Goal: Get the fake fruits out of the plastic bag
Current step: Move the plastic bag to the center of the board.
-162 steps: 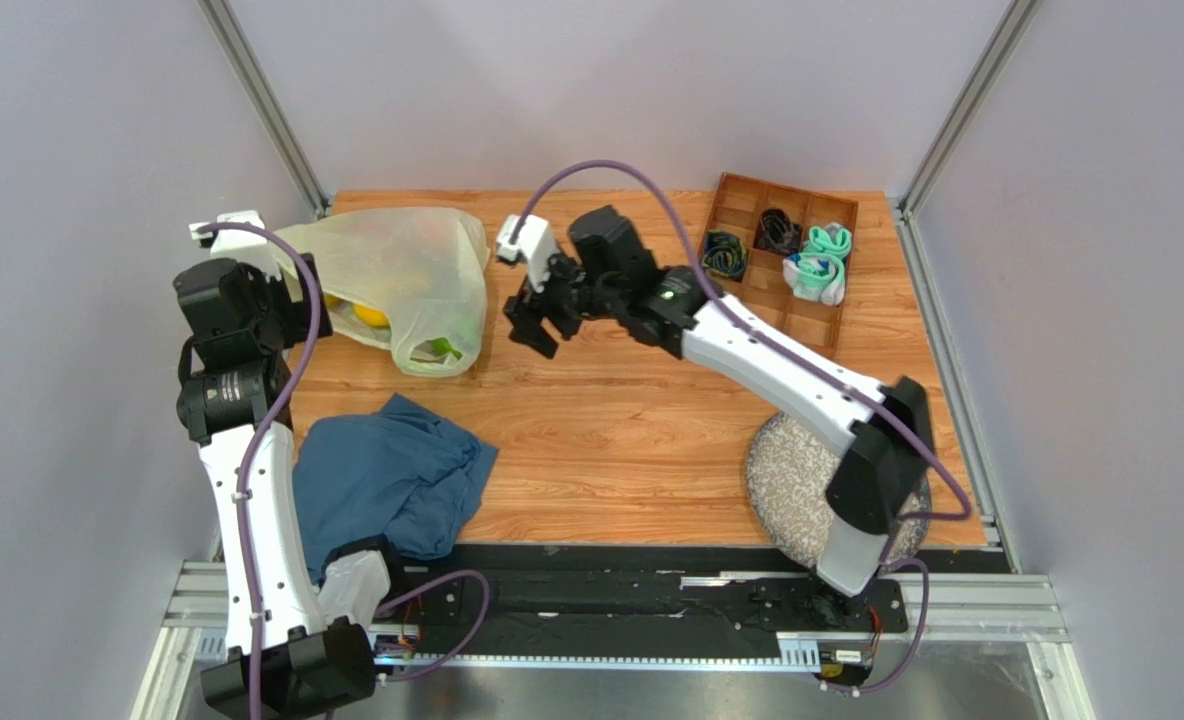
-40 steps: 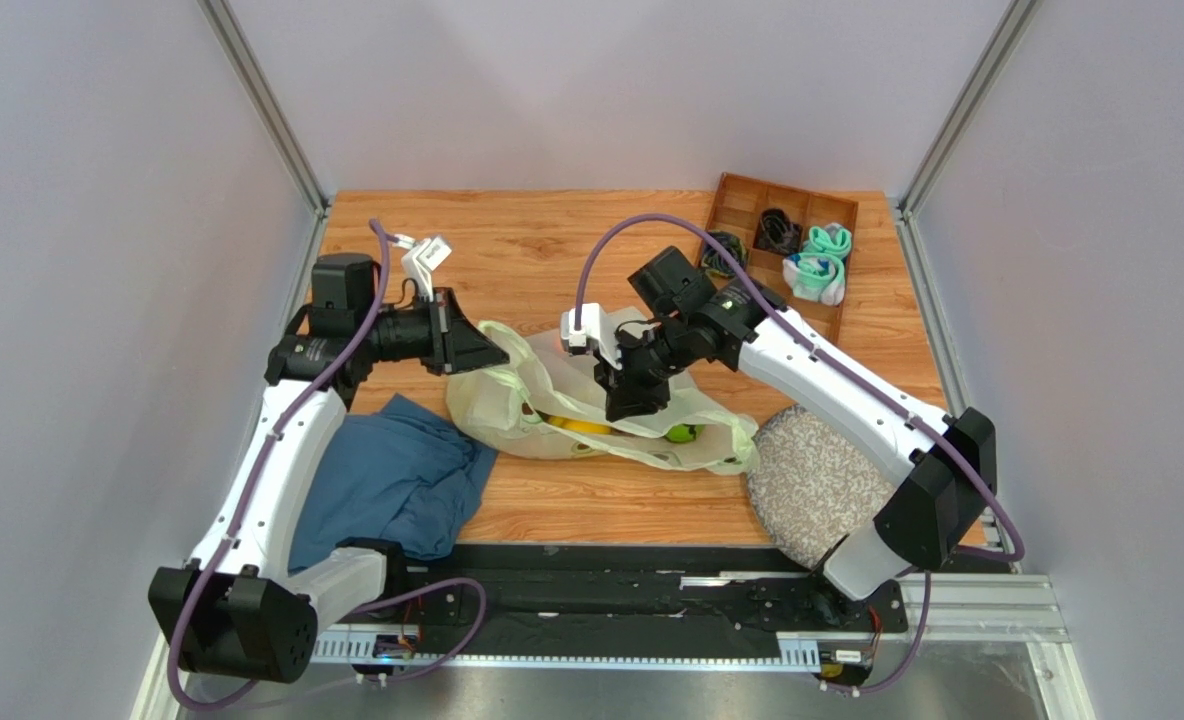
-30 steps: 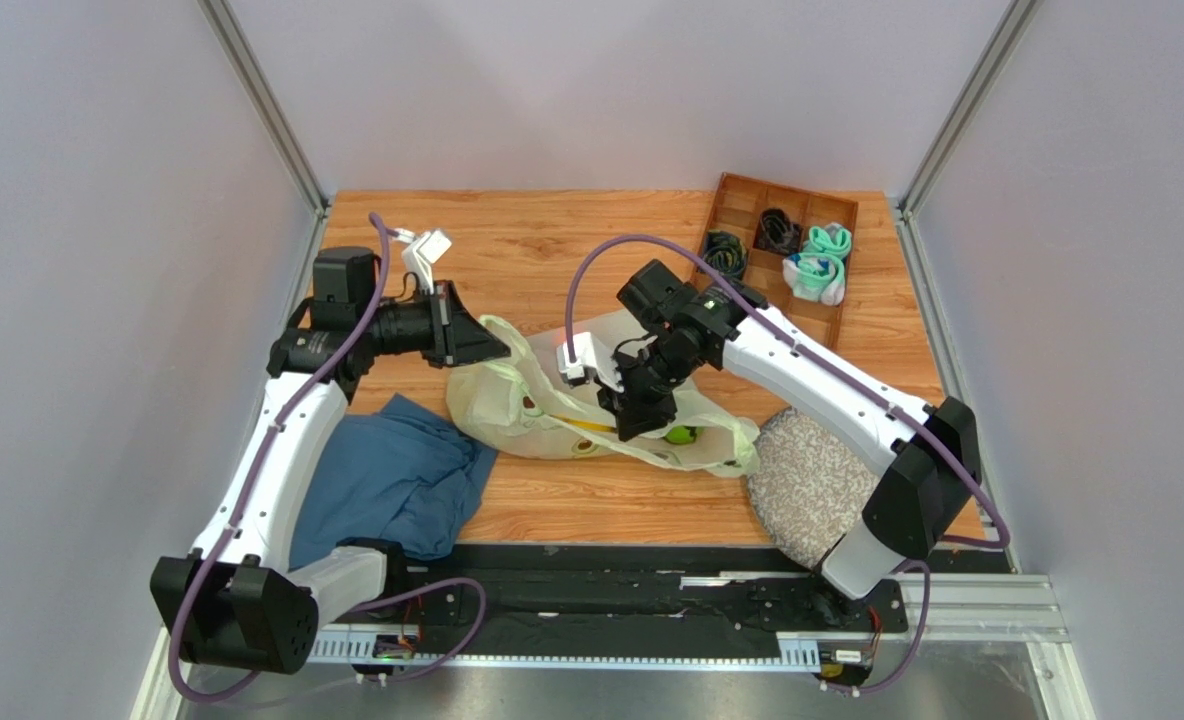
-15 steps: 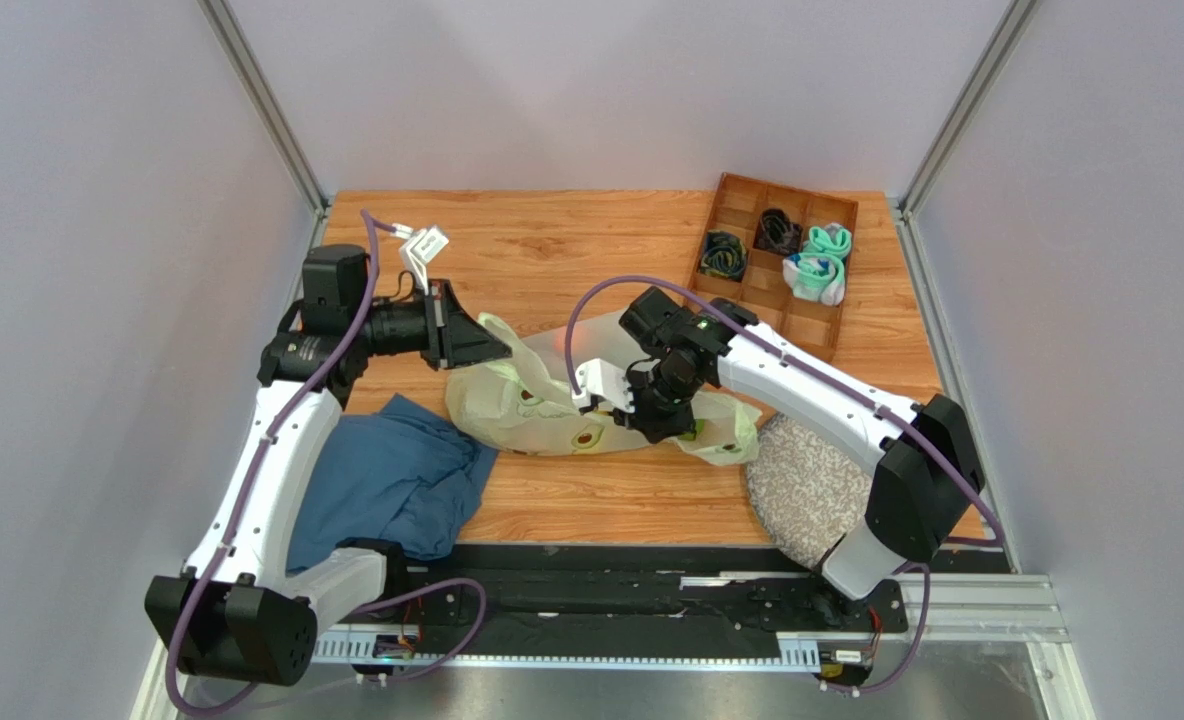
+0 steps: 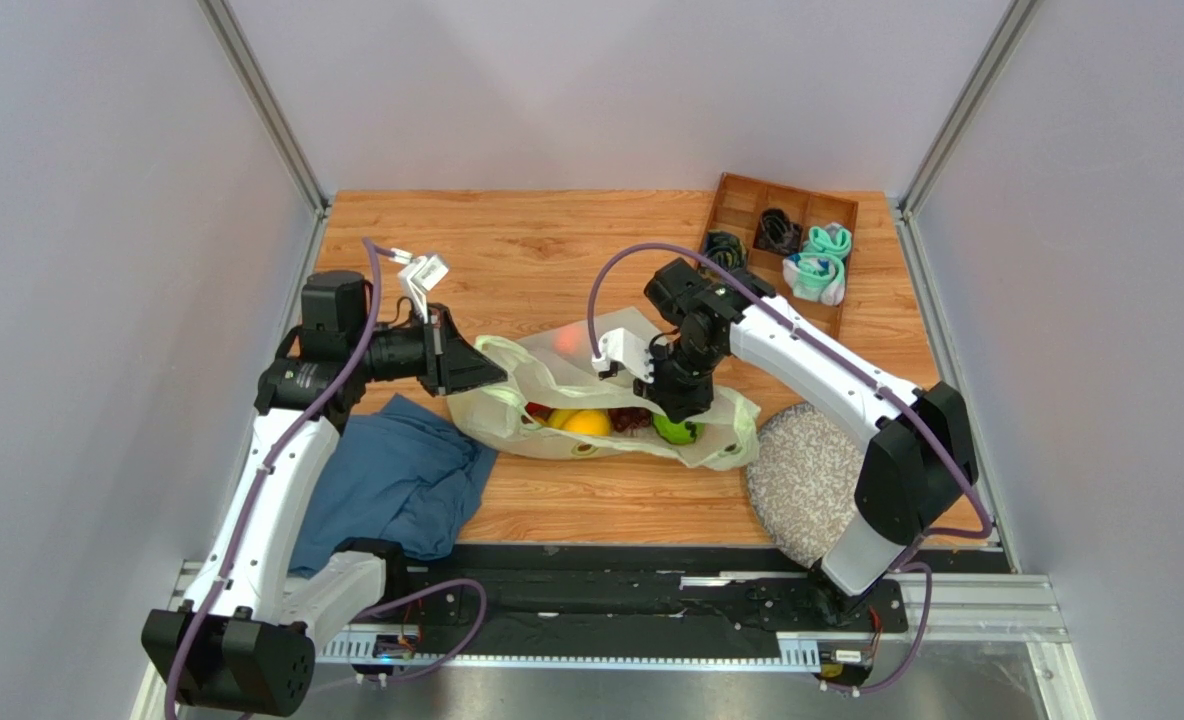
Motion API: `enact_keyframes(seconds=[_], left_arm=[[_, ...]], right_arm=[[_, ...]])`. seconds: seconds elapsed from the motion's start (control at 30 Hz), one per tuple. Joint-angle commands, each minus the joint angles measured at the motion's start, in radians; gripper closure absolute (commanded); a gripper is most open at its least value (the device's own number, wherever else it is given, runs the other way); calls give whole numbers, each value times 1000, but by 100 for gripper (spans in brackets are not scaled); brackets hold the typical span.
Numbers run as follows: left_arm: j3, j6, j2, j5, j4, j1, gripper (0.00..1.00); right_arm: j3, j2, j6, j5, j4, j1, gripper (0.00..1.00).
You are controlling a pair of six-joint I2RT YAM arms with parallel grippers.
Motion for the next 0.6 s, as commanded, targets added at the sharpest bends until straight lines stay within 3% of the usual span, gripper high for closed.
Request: enact_keyframes(seconds=[0.0, 0.2, 0.3, 0.37, 0.5, 0.57], left_arm=[[-2, 54, -16, -10, -13, -3, 100], [2, 39, -24, 8, -4, -3, 100], [9, 13, -20, 16, 7, -3, 100], [21, 11, -12, 16, 11, -3, 100], [36, -9, -7, 14, 27, -3, 100], [22, -41, -1, 20, 79, -3, 100]], right_arm=[[-25, -1, 40, 9, 15, 0, 89], [-74, 25, 109, 92, 187, 1, 74], [-63, 20, 104, 107, 242, 1, 57], [-96, 7, 115, 190, 374, 4, 46], [-163, 0, 89, 492, 597, -15, 41], [-164, 17, 109, 509, 631, -46, 37]])
